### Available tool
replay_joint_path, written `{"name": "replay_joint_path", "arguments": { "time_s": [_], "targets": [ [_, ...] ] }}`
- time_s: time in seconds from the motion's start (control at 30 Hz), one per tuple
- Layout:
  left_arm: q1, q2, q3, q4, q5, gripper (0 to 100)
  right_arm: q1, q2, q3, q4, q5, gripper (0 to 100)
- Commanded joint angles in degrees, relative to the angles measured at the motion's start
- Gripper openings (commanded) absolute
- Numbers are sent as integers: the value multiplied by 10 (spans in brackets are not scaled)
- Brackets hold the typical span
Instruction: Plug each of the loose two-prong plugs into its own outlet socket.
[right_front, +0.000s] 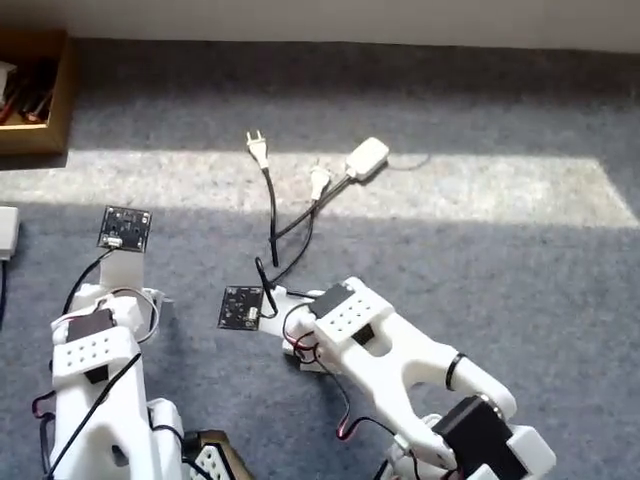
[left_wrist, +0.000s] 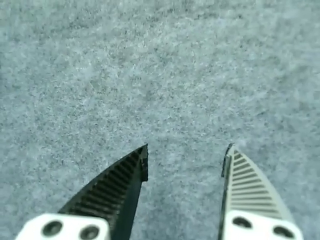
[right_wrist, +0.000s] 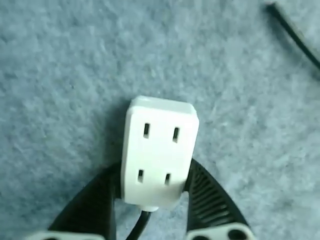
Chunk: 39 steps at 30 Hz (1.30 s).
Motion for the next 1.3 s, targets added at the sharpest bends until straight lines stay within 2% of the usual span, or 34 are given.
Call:
{"name": "replay_joint_path", "arguments": {
  "time_s": [0.0,0.5,0.7,0.8,0.93,1.0,1.27],
  "targets": [
    [7,-6,-29,2,-4,249,-38,20,-28,-35,3,7],
    [5,-6,-30,3,-4,249,-51,20,-118,5,-62,7],
    [5,-6,-29,3,-4,249,-51,-40,-120,107,-60,15],
    [5,-6,-30,3,-4,249,-50,-105,-120,157,-60,94],
    [5,-6,-30,3,-4,249,-50,-160,-116,198,-62,330],
    [5,-6,-29,3,-4,248,-47,-165,-115,199,-62,410],
    [-15,-6,-34,4,-2,247,-38,-164,-92,167,-65,430]
  ]
}}
